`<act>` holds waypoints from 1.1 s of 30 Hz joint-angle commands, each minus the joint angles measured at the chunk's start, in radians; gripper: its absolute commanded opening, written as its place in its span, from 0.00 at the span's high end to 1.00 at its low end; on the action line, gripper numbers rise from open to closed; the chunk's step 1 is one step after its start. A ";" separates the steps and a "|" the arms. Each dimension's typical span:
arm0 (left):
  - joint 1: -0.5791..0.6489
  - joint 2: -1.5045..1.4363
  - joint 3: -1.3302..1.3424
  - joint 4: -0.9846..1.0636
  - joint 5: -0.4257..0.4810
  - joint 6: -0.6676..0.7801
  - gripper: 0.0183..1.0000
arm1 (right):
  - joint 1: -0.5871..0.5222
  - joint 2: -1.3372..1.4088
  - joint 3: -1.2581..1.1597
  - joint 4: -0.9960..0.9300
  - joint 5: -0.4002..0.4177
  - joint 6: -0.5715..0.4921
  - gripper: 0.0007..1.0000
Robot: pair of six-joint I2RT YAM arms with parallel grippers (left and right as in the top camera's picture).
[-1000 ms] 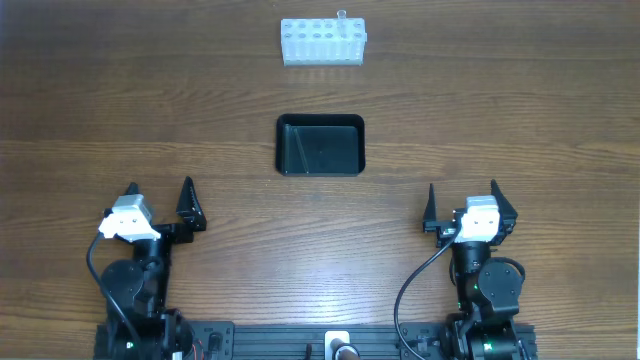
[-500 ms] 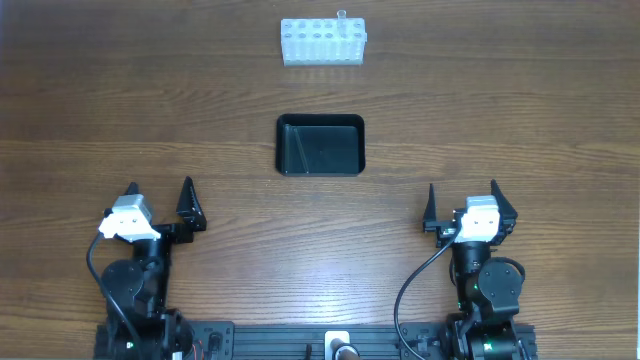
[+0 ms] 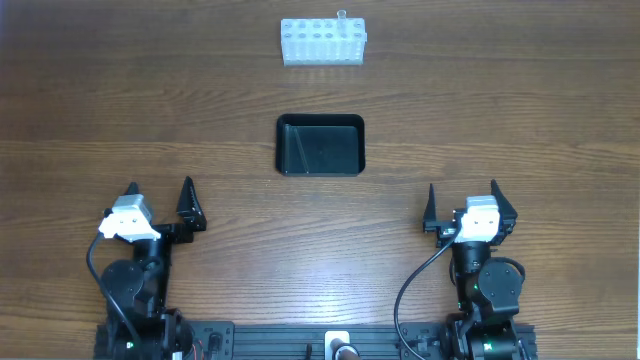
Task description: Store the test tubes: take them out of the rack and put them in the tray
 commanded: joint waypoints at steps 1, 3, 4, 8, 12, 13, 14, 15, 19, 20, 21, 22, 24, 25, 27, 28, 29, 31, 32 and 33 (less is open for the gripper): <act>0.005 -0.006 -0.004 -0.005 -0.009 0.015 0.00 | -0.005 -0.002 -0.005 -0.003 -0.002 -0.005 0.01; 0.005 -0.006 -0.004 -0.005 -0.009 0.015 0.00 | -0.005 -0.002 -0.005 -0.002 -0.003 -0.004 0.01; 0.005 -0.006 -0.004 -0.005 -0.009 0.015 0.00 | -0.005 -0.002 -0.005 0.005 -0.023 -0.004 0.01; 0.005 -0.006 -0.004 -0.005 -0.009 0.015 0.00 | -0.005 -0.002 0.031 0.076 -0.163 -0.003 0.01; 0.005 -0.006 -0.004 -0.005 -0.009 0.015 0.00 | -0.005 -0.002 0.160 -0.021 -0.135 0.024 0.01; 0.005 -0.006 -0.004 -0.005 -0.009 0.015 0.00 | -0.005 0.006 0.244 -0.127 -0.071 0.049 0.01; 0.005 -0.006 -0.004 -0.005 -0.009 0.015 0.00 | -0.005 0.017 0.298 -0.196 -0.023 0.069 0.01; 0.005 -0.006 -0.004 -0.005 -0.009 0.015 0.00 | -0.005 0.035 0.351 -0.262 0.026 0.088 0.01; 0.005 -0.006 -0.004 -0.005 -0.009 0.015 0.00 | -0.005 0.183 0.563 -0.468 0.138 0.092 0.01; 0.005 -0.006 -0.004 -0.005 -0.009 0.015 0.00 | -0.005 0.226 0.608 -0.494 0.145 0.089 0.01; 0.005 -0.006 -0.004 -0.005 -0.009 0.015 0.00 | -0.005 0.296 0.675 -0.521 0.145 0.081 0.01; 0.005 -0.006 -0.004 -0.005 -0.009 0.015 0.00 | -0.005 0.341 0.718 -0.527 0.145 0.081 0.01; 0.005 -0.006 -0.004 -0.005 -0.009 0.015 0.00 | -0.005 0.447 0.815 -0.527 0.144 0.081 0.01; 0.005 -0.006 -0.004 -0.005 -0.009 0.015 0.00 | -0.005 0.483 0.849 -0.526 0.144 0.081 0.01; 0.005 -0.006 -0.004 -0.005 -0.009 0.015 0.00 | -0.005 0.566 0.917 -0.530 0.145 0.080 0.01; 0.005 -0.006 -0.004 -0.005 -0.009 0.015 0.00 | -0.005 0.609 0.948 -0.528 0.144 0.078 0.01; 0.005 -0.006 -0.004 -0.005 -0.009 0.015 0.00 | -0.005 0.649 0.976 -0.531 0.140 0.078 0.01; 0.005 -0.006 -0.004 -0.005 -0.009 0.015 0.00 | -0.004 0.742 1.039 -0.527 0.140 0.078 0.01; 0.005 -0.006 -0.004 -0.005 -0.009 0.015 0.00 | -0.004 0.785 1.067 -0.522 0.140 0.078 0.01; 0.005 -0.006 -0.004 -0.005 -0.009 0.015 0.00 | 0.001 0.833 1.100 -0.512 0.141 0.078 0.01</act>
